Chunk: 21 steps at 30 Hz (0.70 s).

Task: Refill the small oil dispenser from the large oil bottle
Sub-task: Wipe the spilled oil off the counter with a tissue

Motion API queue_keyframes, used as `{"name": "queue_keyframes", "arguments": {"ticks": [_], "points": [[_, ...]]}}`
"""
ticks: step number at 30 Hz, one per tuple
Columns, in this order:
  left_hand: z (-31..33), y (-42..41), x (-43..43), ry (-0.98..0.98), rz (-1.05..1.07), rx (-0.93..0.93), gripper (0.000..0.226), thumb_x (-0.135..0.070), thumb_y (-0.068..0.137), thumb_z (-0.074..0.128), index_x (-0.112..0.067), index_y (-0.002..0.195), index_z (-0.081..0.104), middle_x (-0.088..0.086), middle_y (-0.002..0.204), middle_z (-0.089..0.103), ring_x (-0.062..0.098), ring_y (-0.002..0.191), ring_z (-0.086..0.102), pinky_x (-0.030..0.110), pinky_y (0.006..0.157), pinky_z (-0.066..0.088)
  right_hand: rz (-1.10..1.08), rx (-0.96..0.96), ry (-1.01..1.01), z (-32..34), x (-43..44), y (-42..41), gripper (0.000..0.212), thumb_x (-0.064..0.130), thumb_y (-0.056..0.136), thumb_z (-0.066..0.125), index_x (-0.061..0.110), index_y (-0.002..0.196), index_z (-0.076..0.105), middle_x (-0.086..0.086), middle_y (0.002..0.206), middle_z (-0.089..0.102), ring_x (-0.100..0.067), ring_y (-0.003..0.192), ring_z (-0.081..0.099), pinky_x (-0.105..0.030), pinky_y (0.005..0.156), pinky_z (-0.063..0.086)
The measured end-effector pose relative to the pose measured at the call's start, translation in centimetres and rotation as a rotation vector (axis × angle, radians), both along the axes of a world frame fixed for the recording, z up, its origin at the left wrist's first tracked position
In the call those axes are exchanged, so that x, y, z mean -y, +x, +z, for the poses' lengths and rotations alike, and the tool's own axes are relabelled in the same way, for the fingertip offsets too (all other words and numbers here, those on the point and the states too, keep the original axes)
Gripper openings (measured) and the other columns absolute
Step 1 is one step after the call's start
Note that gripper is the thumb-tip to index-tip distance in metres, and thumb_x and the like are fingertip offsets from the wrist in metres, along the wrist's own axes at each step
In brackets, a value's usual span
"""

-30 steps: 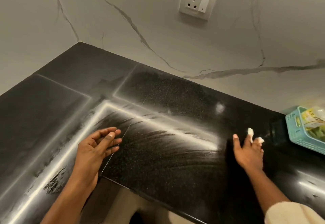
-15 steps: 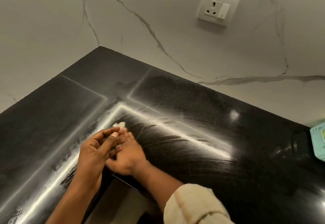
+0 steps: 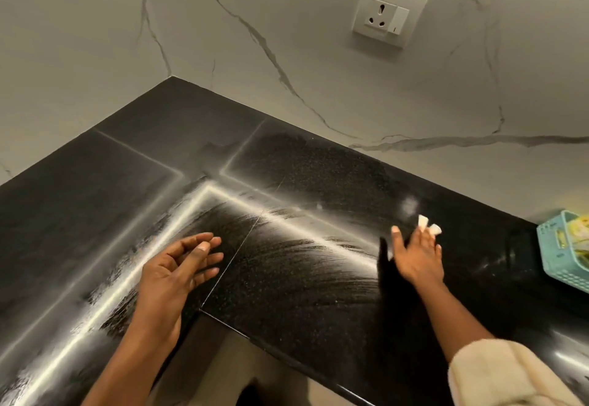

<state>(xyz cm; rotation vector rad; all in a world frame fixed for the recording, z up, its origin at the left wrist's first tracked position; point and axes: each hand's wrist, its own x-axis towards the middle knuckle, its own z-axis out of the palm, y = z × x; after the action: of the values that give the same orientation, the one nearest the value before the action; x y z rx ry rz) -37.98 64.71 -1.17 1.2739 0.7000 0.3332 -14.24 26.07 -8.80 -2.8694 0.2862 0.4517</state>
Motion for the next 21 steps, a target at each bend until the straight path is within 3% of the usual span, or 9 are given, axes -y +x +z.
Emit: {"name": "queue_keyframes", "arguments": {"ticks": [2,4,6,9,13,15,17,19,21], "points": [[-0.2,0.1,0.3,-0.013,-0.011,0.004,0.022,-0.008,0.104,0.062,-0.005,0.123,0.073,0.009,0.119,0.081,0.037,0.113,0.076,0.037,0.088,0.065,-0.061,0.03,0.037,-0.3,-1.9,-1.5,0.129,0.093,0.081,-0.007,-0.001,0.165,0.023,-0.027,0.172,0.022,-0.038,0.16,0.022,-0.052,0.131,0.02],[-0.1,0.5,0.7,-0.025,-0.038,0.014,0.022,-0.008,0.105,0.062,-0.006,0.123,0.073,0.009,0.119,0.081,0.035,0.111,0.076,0.036,0.087,0.065,0.067,0.09,0.086,-0.7,-7.2,-4.1,0.123,0.092,0.086,0.005,-0.002,0.161,0.031,-0.031,0.164,0.035,-0.044,0.151,0.037,-0.051,0.125,0.033],[0.1,1.0,1.5,-0.031,-0.077,0.023,0.021,-0.008,0.105,0.062,-0.007,0.123,0.073,0.01,0.119,0.081,0.033,0.108,0.076,0.034,0.086,0.066,0.265,0.092,0.197,-1.2,-13.6,-7.8,0.114,0.089,0.092,0.02,0.001,0.165,0.021,-0.027,0.17,0.024,-0.04,0.158,0.025,-0.049,0.128,0.027],[1.0,1.5,2.5,-0.027,-0.114,0.057,0.022,-0.009,0.101,0.065,-0.005,0.122,0.073,0.013,0.118,0.081,0.027,0.1,0.077,0.028,0.08,0.065,0.65,0.042,0.308,-0.9,-22.5,-15.0,0.106,0.081,0.097,0.027,0.003,0.167,0.009,-0.022,0.176,0.005,-0.034,0.164,0.002,-0.047,0.134,0.005],[1.8,1.5,3.2,-0.03,-0.126,0.098,0.059,-0.037,0.072,0.08,-0.004,0.121,0.073,0.014,0.118,0.081,0.025,0.098,0.079,0.028,0.078,0.066,1.018,0.045,0.324,-0.9,-26.0,-21.8,0.096,0.069,0.098,0.028,-0.003,0.162,0.025,-0.026,0.17,0.025,-0.035,0.162,0.012,-0.045,0.134,0.001],[2.0,1.4,3.7,-0.024,-0.135,0.108,0.051,-0.033,0.079,0.078,-0.005,0.121,0.073,0.015,0.119,0.08,0.024,0.098,0.08,0.028,0.078,0.067,0.981,0.077,0.315,-1.0,-23.7,-20.6,0.094,0.071,0.101,0.031,0.002,0.165,0.021,-0.021,0.173,0.022,-0.032,0.163,0.012,-0.043,0.134,0.001],[2.1,1.1,4.4,-0.014,-0.134,0.099,0.026,-0.017,0.097,0.069,-0.006,0.12,0.074,0.014,0.12,0.08,0.026,0.1,0.079,0.032,0.082,0.067,0.8,0.129,0.29,-0.9,-19.3,-17.3,0.096,0.077,0.1,0.029,0.01,0.168,0.017,-0.017,0.175,0.019,-0.032,0.163,0.014,-0.043,0.134,0.006],[2.2,0.3,5.3,0.017,-0.143,0.077,0.02,-0.01,0.104,0.063,-0.007,0.12,0.074,0.013,0.12,0.08,0.034,0.109,0.077,0.045,0.094,0.065,0.55,0.15,0.231,-0.8,-12.4,-13.4,0.096,0.082,0.097,0.026,0.017,0.168,0.018,-0.013,0.175,0.021,-0.032,0.161,0.021,-0.045,0.131,0.018],[2.3,-0.7,5.7,0.02,-0.154,0.059,0.021,-0.009,0.104,0.063,-0.007,0.121,0.074,0.012,0.12,0.08,0.038,0.114,0.075,0.052,0.099,0.059,0.314,0.193,0.098,-1.1,-3.7,-10.3,0.091,0.078,0.099,0.027,0.015,0.165,0.028,-0.017,0.168,0.037,-0.035,0.152,0.037,-0.046,0.125,0.033]]}}
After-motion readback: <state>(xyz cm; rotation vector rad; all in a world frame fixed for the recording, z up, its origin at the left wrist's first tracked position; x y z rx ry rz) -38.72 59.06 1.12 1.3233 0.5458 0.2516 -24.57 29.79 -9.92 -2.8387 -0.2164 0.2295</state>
